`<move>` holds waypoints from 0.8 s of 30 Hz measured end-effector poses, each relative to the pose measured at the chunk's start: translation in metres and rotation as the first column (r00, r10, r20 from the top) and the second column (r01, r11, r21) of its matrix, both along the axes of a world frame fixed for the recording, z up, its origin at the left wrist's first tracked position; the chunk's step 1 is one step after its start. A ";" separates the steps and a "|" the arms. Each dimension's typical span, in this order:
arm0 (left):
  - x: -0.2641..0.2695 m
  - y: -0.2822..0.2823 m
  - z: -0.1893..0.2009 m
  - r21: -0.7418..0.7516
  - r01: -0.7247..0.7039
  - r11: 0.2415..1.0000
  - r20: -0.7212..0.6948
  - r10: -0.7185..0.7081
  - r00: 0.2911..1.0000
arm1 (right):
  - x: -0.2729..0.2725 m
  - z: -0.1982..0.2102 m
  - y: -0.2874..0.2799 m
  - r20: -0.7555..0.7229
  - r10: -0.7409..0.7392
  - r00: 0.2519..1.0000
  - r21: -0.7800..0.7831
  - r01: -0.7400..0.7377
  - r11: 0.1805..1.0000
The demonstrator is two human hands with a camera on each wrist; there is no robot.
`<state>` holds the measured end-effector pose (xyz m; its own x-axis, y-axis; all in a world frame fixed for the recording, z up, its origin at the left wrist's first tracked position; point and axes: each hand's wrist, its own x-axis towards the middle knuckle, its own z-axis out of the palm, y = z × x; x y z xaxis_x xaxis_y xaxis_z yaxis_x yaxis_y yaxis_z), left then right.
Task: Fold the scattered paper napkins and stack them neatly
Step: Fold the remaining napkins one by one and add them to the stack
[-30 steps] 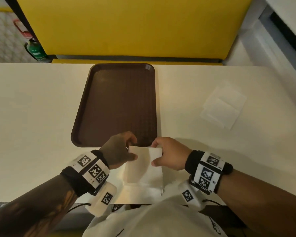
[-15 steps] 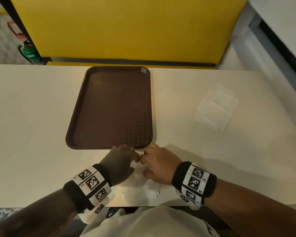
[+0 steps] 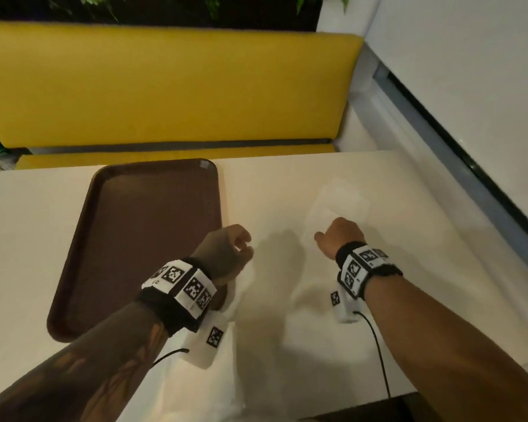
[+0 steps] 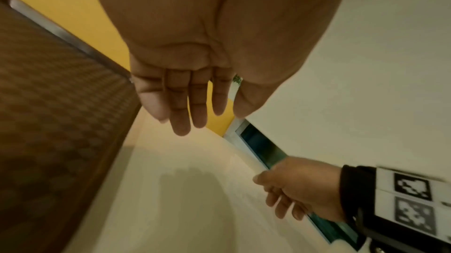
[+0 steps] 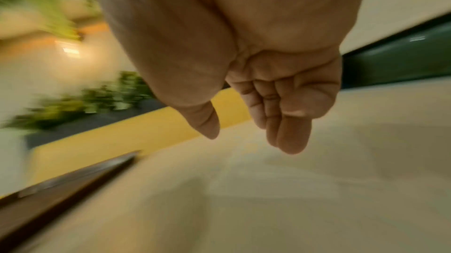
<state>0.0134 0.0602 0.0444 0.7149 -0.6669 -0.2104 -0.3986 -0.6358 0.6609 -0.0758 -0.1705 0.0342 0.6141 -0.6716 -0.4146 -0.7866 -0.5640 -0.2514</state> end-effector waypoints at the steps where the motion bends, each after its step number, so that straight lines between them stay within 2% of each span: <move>1: 0.003 -0.010 -0.004 0.016 -0.017 1.000 -0.037 0.017 0.999 | -0.001 -0.004 -0.018 -0.013 -0.092 0.996 0.025 0.093 0.995; 4: 0.004 -0.032 -0.013 0.060 -0.021 0.998 -0.085 0.027 0.996 | -0.007 -0.016 -0.054 -0.058 -0.270 0.961 0.114 0.275 0.955; 6: 0.004 -0.042 -0.018 0.095 0.012 0.995 -0.070 -0.005 0.998 | -0.005 -0.023 -0.064 -0.060 -0.314 0.947 0.104 0.319 0.942; 10: 0.004 -0.054 -0.024 0.104 0.023 0.994 -0.089 -0.014 0.996 | 0.008 -0.034 -0.073 -0.236 -0.198 0.951 -0.020 0.199 0.980; 14: 0.006 -0.061 -0.023 0.080 0.016 0.997 -0.097 -0.008 0.995 | 0.013 -0.025 -0.068 -0.279 -0.091 0.956 -0.026 0.087 0.996; 16: 0.007 -0.062 -0.022 0.071 0.008 0.997 -0.105 0.000 0.994 | 0.015 -0.042 -0.076 -0.352 -0.038 0.935 -0.024 0.032 0.999; 18: 0.010 -0.063 -0.021 0.064 0.009 0.998 -0.115 -0.001 0.993 | 0.019 -0.069 -0.087 -0.306 -0.032 0.951 -0.027 0.025 0.999; 19: 0.011 -0.063 -0.020 0.054 0.010 0.998 -0.113 -0.003 0.994 | 0.018 -0.069 -0.085 -0.243 -0.068 0.968 -0.019 0.065 0.998; 21: 0.013 -0.063 -0.016 0.028 0.006 1.000 -0.109 -0.002 0.994 | 0.020 -0.051 -0.075 -0.031 -0.205 0.978 0.078 0.206 0.975; 22: 0.013 -0.064 -0.014 0.013 0.002 1.000 -0.109 -0.001 0.994 | 0.021 -0.032 -0.062 0.038 -0.301 0.953 0.178 0.290 0.940; 24: 0.014 -0.065 -0.008 -0.028 -0.015 0.999 -0.116 0.011 0.993 | 0.019 -0.013 -0.049 0.235 -0.439 0.867 0.418 0.318 0.851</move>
<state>0.0278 -0.0052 0.0366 0.6956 -0.6646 -0.2729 -0.3100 -0.6203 0.7205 -0.0564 -0.2192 0.0212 0.4782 -0.7221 -0.4999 -0.7646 -0.0623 -0.6415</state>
